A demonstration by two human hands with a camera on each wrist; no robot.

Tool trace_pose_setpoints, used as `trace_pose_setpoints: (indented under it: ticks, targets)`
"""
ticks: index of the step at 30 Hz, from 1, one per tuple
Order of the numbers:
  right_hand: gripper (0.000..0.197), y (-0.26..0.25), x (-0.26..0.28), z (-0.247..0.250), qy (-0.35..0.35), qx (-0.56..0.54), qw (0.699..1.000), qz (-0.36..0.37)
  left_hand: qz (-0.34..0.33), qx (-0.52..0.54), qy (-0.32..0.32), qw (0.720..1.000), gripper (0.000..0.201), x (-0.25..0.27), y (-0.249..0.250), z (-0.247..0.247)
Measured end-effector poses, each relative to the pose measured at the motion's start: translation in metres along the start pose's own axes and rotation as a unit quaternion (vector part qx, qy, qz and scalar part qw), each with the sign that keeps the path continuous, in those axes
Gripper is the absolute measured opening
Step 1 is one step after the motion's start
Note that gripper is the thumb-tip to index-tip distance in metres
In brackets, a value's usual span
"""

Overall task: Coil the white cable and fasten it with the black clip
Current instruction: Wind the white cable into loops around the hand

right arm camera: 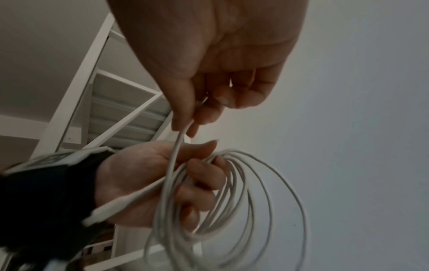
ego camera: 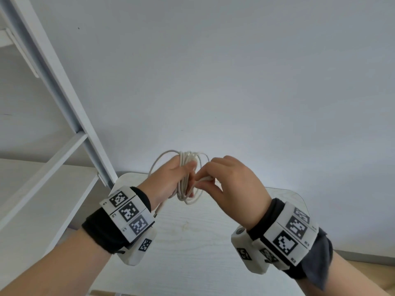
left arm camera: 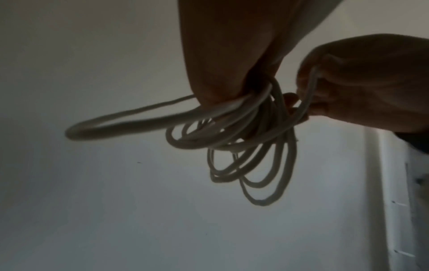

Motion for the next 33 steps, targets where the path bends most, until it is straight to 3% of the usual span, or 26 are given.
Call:
trace_pose_setpoints:
  ticks: [4, 7, 10, 12, 15, 17, 20, 25, 29, 33]
  targets:
    - [0.018, 0.012, -0.010, 0.004, 0.017, -0.027, 0.999, -0.007, 0.002, 0.052, -0.062, 0.997, 0.035, 0.012, 0.005, -0.025]
    - [0.009, 0.017, -0.011, 0.005, 0.043, -0.065, 0.997, -0.006, 0.030, 0.133, -0.087, 0.987, 0.039, 0.018, 0.002, -0.032]
    - [0.010, 0.022, -0.010, -0.002, 0.044, -0.112, 0.992, -0.027, 0.073, 0.143, -0.124, 0.979, 0.059, 0.027, -0.001, -0.047]
    - [0.018, 0.031, -0.007, -0.012, 0.012, -0.166, 0.984, -0.070, 0.083, 0.106, -0.138, 0.981, 0.076, 0.031, -0.003, -0.052]
    - [0.017, 0.037, 0.000, -0.029, -0.067, -0.254, 0.959, -0.108, 0.076, 0.084, -0.165, 0.980, 0.071, 0.033, 0.000, -0.052]
    - [0.029, 0.035, 0.005, -0.039, -0.118, -0.326, 0.930, -0.121, 0.083, 0.078, -0.196, 0.974, 0.072, 0.035, 0.001, -0.053]
    - [0.022, 0.031, 0.010, -0.041, -0.124, -0.308, 0.935, -0.123, 0.079, 0.043, -0.231, 0.969, 0.077, 0.038, 0.008, -0.057]
    - [0.018, 0.036, 0.018, -0.036, -0.015, -0.320, 0.937, -0.142, 0.048, -0.050, -0.135, 0.988, 0.068, 0.033, 0.011, -0.047]
    - [0.009, 0.042, 0.025, -0.033, 0.079, -0.388, 0.898, -0.191, -0.011, -0.105, 0.020, 0.994, 0.060, 0.028, 0.012, -0.026]
    - [0.010, 0.044, 0.032, -0.025, 0.161, -0.410, 0.868, -0.229, -0.086, -0.102, 0.098, 0.986, 0.049, 0.038, 0.013, -0.010]
Point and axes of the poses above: each hand's wrist, its own x-axis away from the middle knuckle, its own z-axis out of the back of the hand, y = z × x, the point moved 10 cm from there along -x, towards the middle knuckle, and after that the axes turned 1 degree about z, right-handed, at the moved point
